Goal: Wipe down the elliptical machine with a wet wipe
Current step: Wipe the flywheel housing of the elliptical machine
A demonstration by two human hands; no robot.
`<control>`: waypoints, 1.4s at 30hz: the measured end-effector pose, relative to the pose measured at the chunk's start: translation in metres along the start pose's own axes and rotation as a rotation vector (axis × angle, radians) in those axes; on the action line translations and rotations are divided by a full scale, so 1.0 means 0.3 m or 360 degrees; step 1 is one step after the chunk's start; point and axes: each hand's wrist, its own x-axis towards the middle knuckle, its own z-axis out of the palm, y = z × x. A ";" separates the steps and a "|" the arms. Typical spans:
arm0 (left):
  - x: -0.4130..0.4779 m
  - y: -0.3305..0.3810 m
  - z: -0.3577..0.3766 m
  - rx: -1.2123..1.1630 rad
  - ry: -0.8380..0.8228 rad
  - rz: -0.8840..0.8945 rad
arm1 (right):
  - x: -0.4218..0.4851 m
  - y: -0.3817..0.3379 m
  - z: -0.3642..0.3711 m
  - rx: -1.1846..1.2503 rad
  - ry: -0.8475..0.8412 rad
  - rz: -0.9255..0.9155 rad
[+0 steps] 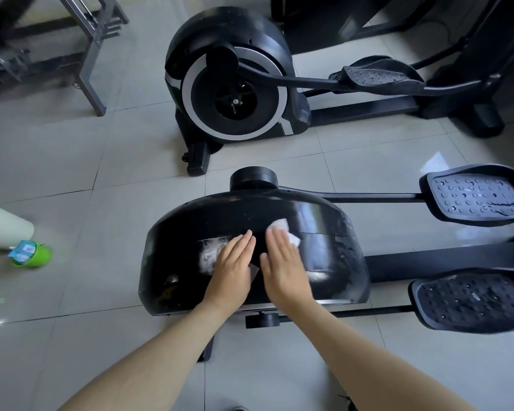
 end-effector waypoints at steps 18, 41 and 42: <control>0.039 0.059 -0.112 -0.0633 0.0020 -0.0501 | 0.013 -0.092 -0.124 0.0681 0.0468 0.0522; 0.058 -0.058 -0.158 -0.0909 0.0061 -0.0874 | 0.268 -0.219 0.049 0.0016 -0.0012 -0.0055; 0.056 -0.055 -0.154 -0.0762 0.0012 -0.0785 | 0.277 -0.214 0.053 -0.0138 -0.0070 -0.0124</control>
